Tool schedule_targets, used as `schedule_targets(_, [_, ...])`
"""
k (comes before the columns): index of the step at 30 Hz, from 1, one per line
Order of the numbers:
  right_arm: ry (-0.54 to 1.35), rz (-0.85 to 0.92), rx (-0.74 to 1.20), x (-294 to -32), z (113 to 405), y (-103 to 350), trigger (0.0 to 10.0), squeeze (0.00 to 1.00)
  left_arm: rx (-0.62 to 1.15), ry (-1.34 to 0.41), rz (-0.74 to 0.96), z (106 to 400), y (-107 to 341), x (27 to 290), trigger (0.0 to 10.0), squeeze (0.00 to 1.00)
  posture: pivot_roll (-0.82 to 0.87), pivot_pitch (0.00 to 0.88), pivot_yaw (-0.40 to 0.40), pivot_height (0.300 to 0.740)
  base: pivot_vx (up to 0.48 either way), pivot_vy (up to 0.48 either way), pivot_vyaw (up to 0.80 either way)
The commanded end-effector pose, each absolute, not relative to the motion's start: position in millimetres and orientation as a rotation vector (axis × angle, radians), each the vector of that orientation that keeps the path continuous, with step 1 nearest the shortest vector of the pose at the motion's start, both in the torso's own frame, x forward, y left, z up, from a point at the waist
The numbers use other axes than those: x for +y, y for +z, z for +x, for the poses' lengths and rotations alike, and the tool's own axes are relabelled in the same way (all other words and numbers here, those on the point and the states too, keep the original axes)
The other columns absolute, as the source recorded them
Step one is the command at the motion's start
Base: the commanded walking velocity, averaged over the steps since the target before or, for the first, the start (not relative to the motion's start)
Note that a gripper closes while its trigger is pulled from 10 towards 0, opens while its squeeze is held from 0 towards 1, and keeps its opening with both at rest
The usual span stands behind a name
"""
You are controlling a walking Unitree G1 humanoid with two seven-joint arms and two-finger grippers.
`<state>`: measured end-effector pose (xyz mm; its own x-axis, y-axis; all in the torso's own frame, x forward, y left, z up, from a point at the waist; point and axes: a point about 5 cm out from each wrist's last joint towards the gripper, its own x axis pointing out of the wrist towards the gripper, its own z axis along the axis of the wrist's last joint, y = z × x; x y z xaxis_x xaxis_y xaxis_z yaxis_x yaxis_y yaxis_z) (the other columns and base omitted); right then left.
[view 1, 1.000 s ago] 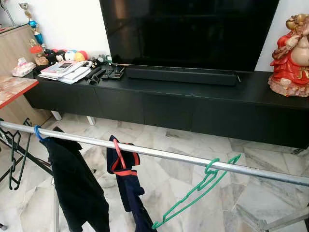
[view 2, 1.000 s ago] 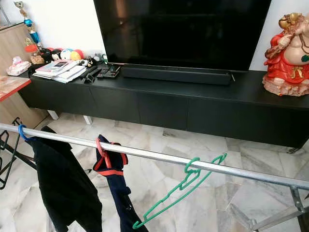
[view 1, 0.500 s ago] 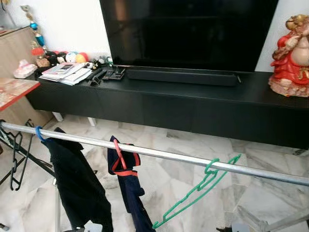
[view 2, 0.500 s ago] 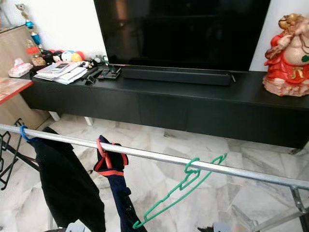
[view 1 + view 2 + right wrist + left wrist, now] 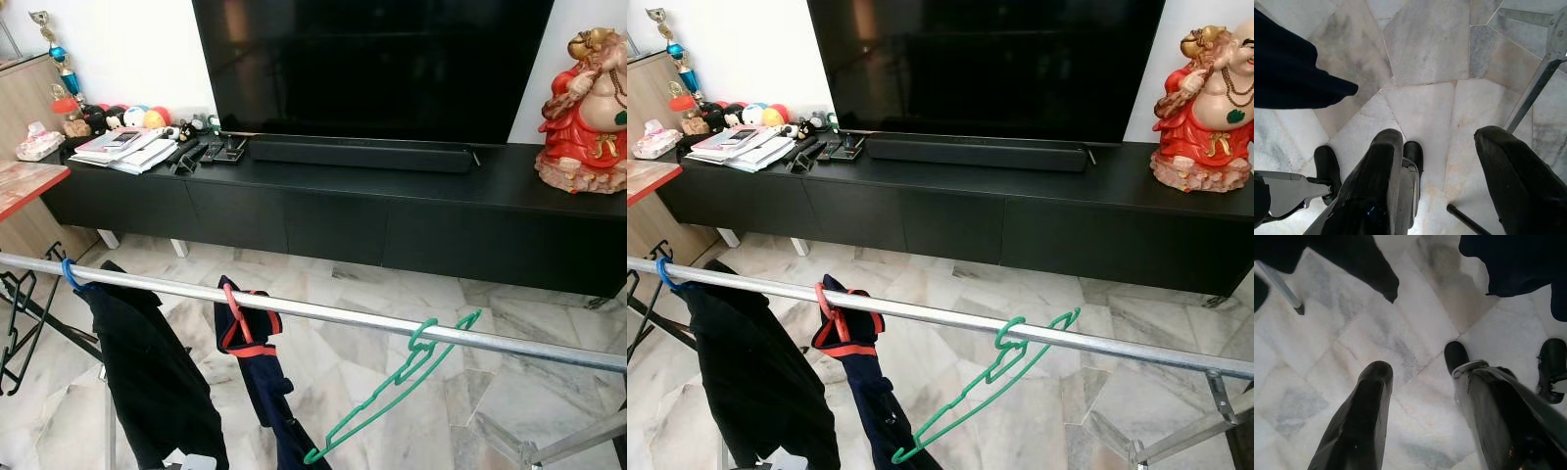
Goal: Hang hanger
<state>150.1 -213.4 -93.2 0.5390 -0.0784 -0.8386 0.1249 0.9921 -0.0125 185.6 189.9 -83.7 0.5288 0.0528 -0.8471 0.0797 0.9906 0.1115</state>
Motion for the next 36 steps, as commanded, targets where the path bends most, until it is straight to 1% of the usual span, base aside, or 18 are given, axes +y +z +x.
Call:
schedule_targets(1, [-0.119, 0.048, 1.007, -213, 149, -94, 10.0, 0.00, 1.038, -0.001, 0.150, 185, -84, 191, 10.0, 0.00, -0.06, 0.000, 0.035, 0.740, 0.000, 0.000, 0.00])
schedule_targets(3, [-0.120, 0.047, 1.009, -214, 149, -94, 10.0, 0.00, 1.038, -0.001, 0.149, 186, -84, 189, 10.0, 0.00, -0.05, 0.000, 0.033, 0.740, 0.000, 0.000, 0.00])
schedule_targets(5, [-0.125, 0.048, 1.011, -214, 148, -94, 10.0, 0.00, 1.039, 0.000, 0.145, 187, -84, 187, 10.0, 0.00, -0.05, 0.000, 0.030, 0.740, 0.000, 0.356, 0.00])
schedule_targets(12, [-0.134, 0.044, 1.010, -227, 146, -92, 10.0, 0.00, 1.045, 0.013, 0.137, 186, -85, 188, 10.0, 0.00, -0.05, 0.000, 0.035, 0.740, 0.000, 0.439, 0.00])
schedule_targets(19, [-0.138, 0.046, 1.018, -229, 145, -92, 10.0, 0.00, 1.043, 0.011, 0.134, 186, -84, 189, 10.0, 0.00, -0.05, 0.000, 0.036, 0.740, 0.000, 0.439, 0.00])
schedule_targets(36, [-0.138, 0.058, 1.032, -219, 147, -94, 10.0, 0.00, 1.044, -0.004, 0.133, 185, -84, 190, 10.0, 0.00, -0.05, 0.000, 0.038, 0.740, 0.000, 0.430, 0.00])
